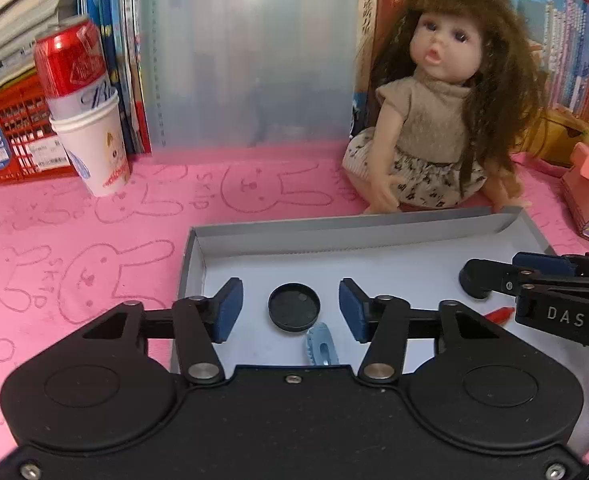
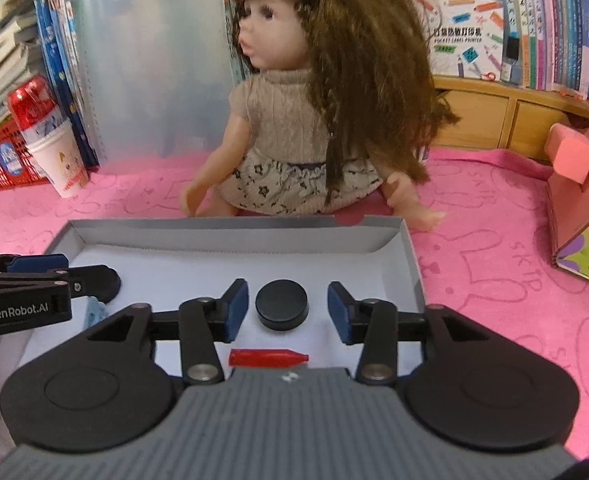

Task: Organize rigid objects
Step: 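Open the left tool to drop its black lid while the right tool releases its lid, then withdraw both tools from the tray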

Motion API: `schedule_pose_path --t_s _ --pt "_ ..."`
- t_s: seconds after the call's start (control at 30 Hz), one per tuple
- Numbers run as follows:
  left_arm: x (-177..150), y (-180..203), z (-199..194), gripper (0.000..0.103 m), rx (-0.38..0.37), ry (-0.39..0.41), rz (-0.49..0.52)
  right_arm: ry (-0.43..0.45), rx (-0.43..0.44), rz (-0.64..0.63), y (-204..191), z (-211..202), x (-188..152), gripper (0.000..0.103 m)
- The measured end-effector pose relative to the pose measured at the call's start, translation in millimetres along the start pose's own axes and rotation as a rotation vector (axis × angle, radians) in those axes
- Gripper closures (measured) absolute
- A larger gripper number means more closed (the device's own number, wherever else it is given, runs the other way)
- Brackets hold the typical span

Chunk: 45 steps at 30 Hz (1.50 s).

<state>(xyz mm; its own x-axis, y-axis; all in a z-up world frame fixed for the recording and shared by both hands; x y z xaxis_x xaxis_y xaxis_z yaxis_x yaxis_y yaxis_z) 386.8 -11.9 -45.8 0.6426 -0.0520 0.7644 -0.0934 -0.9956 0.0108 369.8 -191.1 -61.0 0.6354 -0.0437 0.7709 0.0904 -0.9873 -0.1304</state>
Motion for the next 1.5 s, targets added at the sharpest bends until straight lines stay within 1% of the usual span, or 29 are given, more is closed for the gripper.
schedule_pose_path --t_s 0.07,0.1,0.17,0.3,0.37,0.47,0.77,1.0,1.13,1.27,1.4,1.5 --pt "2.4 1.4 -8.6 0.043 0.0 0.02 0.009 0.015 0.014 0.007 0.4 -7.8 2.7 0.036" --pt "3.5 2.1 -13.1 0.041 -0.001 0.03 0.012 0.024 0.018 0.01 0.9 -12.8 4.0 0.035" --pt "4.7 3.2 -22.5 0.034 -0.01 0.048 0.016 0.043 0.021 0.008 1.3 -22.1 6.1 0.03" --pt "4.2 6.2 -41.7 0.03 -0.025 0.074 0.031 0.09 0.03 0.0 1.6 -44.4 9.4 0.025" --pt "2.8 7.7 -52.6 0.029 -0.032 0.089 0.033 0.108 0.037 0.003 1.6 -54.9 9.7 0.02" --pt "-1.0 9.5 -70.7 0.028 -0.034 0.116 0.034 0.137 0.053 0.001 1.2 -72.9 8.1 0.017" --pt "-19.9 22.4 -124.8 0.027 -0.093 0.182 0.046 0.208 0.067 -0.051 -3.3 -122.1 -4.0 0.013" --pt "-36.2 28.1 -158.3 0.025 -0.112 0.226 0.064 0.262 0.08 -0.103 -7.5 -156.1 -16.0 0.01" --pt "-50.5 28.0 -173.0 0.025 -0.113 0.233 0.075 0.293 0.086 -0.169 -12.4 -171.9 -29.4 0.009" --pt "-64.7 24.5 -184.6 0.025 -0.113 0.238 0.068 0.297 0.121 -0.177 -14.0 -184.5 -44.2 0.008" --pt "-80.3 19.8 -195.9 0.025 -0.11 0.24 0.063 0.317 0.111 -0.201 -14.7 -197.2 -57.6 0.007" --pt "-93.1 15.8 -201.6 0.024 -0.1 0.239 0.064 0.324 0.108 -0.223 -17.1 -205.1 -71.3 0.004"
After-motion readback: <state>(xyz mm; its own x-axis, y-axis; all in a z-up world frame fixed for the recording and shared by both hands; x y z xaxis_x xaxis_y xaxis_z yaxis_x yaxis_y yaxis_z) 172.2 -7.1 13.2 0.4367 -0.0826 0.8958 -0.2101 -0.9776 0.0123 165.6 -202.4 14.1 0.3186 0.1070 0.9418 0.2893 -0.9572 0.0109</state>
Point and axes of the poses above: each gripper's, at about its wrist camera, not at the fingertips, and z roughly the way its jaws point, y to its right, x to its top, the point moved 10 cm from there along z, roughly the way its jaws point, and after that the axes turned 5 degrees about y, right-handed, at the moved point
